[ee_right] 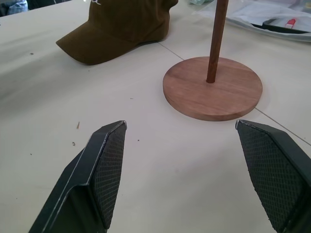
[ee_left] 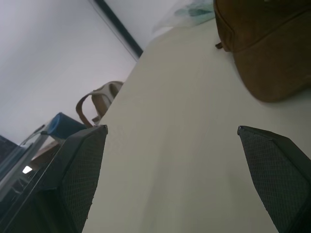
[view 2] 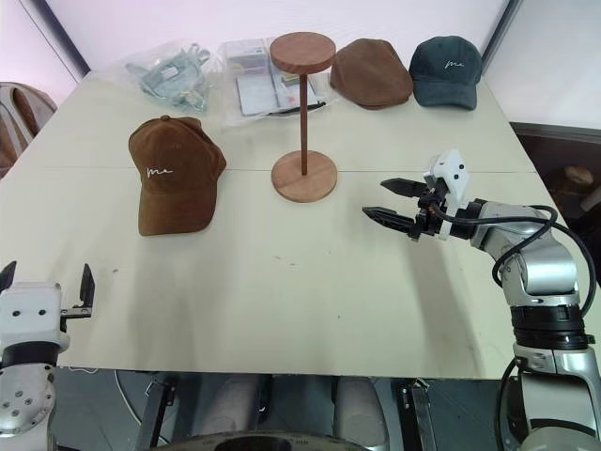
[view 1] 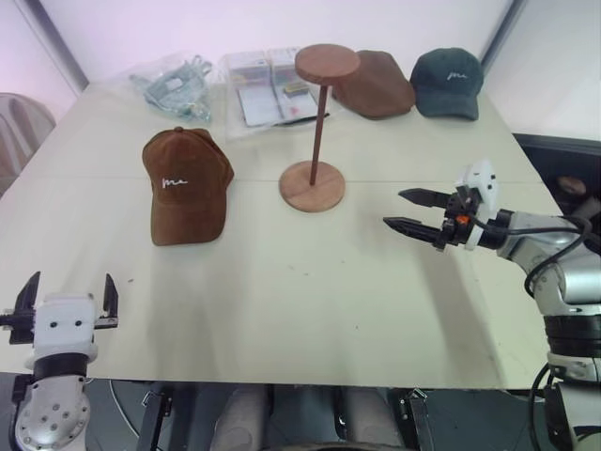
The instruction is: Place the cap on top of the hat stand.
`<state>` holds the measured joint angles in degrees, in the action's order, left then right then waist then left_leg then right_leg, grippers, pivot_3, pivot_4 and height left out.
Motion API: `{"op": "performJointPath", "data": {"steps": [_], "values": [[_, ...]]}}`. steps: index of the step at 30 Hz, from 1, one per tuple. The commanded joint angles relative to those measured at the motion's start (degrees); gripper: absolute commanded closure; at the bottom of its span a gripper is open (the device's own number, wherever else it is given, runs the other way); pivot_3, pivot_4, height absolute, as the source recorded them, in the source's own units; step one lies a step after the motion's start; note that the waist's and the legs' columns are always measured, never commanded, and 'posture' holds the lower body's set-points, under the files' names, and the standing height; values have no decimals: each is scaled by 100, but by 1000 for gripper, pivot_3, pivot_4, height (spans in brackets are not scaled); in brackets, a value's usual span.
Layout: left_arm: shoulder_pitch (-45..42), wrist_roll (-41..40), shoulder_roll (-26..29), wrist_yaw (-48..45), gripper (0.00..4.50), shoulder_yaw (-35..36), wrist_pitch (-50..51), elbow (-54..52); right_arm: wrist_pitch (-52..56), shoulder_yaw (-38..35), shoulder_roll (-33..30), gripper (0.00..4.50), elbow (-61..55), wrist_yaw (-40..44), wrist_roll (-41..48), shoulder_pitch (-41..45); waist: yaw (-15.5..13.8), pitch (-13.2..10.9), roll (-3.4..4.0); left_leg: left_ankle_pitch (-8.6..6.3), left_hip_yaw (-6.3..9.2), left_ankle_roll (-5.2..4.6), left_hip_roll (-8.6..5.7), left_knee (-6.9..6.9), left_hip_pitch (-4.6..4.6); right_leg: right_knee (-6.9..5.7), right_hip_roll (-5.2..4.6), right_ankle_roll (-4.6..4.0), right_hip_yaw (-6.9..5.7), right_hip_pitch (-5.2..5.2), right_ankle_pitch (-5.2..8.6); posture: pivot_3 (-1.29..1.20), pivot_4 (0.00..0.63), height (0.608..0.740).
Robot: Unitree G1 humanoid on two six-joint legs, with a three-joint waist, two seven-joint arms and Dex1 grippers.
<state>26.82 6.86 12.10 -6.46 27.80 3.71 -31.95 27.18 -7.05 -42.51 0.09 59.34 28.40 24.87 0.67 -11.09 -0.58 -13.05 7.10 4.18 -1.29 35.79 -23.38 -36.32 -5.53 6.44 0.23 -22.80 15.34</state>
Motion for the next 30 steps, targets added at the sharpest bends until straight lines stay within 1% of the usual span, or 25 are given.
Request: {"op": "performJointPath", "data": {"steps": [1, 6, 10, 12, 14, 15, 18, 22, 24, 27, 30], "values": [[59, -266, -19, -146, 10, -40, 48, -183, -22, -49, 8, 844, -236, -33, 47, 99, 2, 0, 0, 0, 0, 0, 0, 0, 0, 0, 0, 0, 0, 0, 0, 0, 150, 740], [108, -485, -31, -286, 10, -106, 130, -201, -25, -52, 22, 844, -254, -67, 46, 93, -1, 0, 0, 0, 0, 0, 0, 0, 0, 0, 0, 0, 0, 0, 0, 0, 150, 740], [155, -494, -3, -289, 10, -123, 157, -219, -30, -44, 37, 844, -257, -88, 37, 106, 3, 0, 0, 0, 0, 0, 0, 0, 0, 0, 0, 0, 0, 0, 0, 0, 150, 740], [223, 18, 180, -187, 10, -161, 21, -152, -35, -33, 56, 844, -256, -108, 27, 119, 2, 0, 0, 0, 0, 0, 0, 0, 0, 0, 0, 0, 0, 0, 0, 0, 150, 740], [337, 814, 526, -63, 10, -250, -249, 7, -46, -35, 74, 844, -259, -135, 18, 121, 0, 0, 0, 0, 0, 0, 0, 0, 1, 0, 1, 0, 0, 0, 0, 0, 150, 740], [362, 1272, 815, 14, 10, -301, -379, 212, -50, -29, 94, 844, -257, -157, 11, 128, 0, 1, 1, 0, 0, 0, 1, -1, 1, -1, 2, -1, 0, 0, 0, 0, 150, 740], [276, 2168, 1445, 212, 10, -482, -595, 742, -56, -10, 140, 844, -250, -203, -1, 151, -1, 2, 4, 0, 0, 0, 1, -2, 3, -1, 2, -2, 1, 0, 1, 0, 150, 740], [-281, 2544, 1892, 320, 10, -705, -613, 1329, -61, -3, 191, 844, -281, -271, -2, 169, -9, 2, 4, 0, -1, 0, 1, -2, 2, 0, 1, -2, 1, 0, 0, 0, 150, 740], [-506, 2620, 2006, 328, 10, -798, -624, 1555, -48, -19, 206, 844, -312, -304, 19, 167, -1, 2, 4, 0, 0, 0, 1, -4, 2, -2, 3, -1, 0, -2, -1, 0, 150, 740], [-1155, 2794, 2327, 366, 10, -1177, -809, 2251, 60, -34, 269, 844, -535, -379, 137, 155, 2, 3, 8, 0, 0, 0, 1, -6, 4, -3, 2, 15, 1, -2, -9, 0, 150, 740], [-1680, 2787, 2498, 454, 10, -1448, -995, 2837, 191, -89, 278, 844, -735, -421, 256, 145, 6, 4, 8, 1, 1, -1, 3, -9, 4, -7, 4, 19, 0, -5, -12, 0, 150, 740]]}}
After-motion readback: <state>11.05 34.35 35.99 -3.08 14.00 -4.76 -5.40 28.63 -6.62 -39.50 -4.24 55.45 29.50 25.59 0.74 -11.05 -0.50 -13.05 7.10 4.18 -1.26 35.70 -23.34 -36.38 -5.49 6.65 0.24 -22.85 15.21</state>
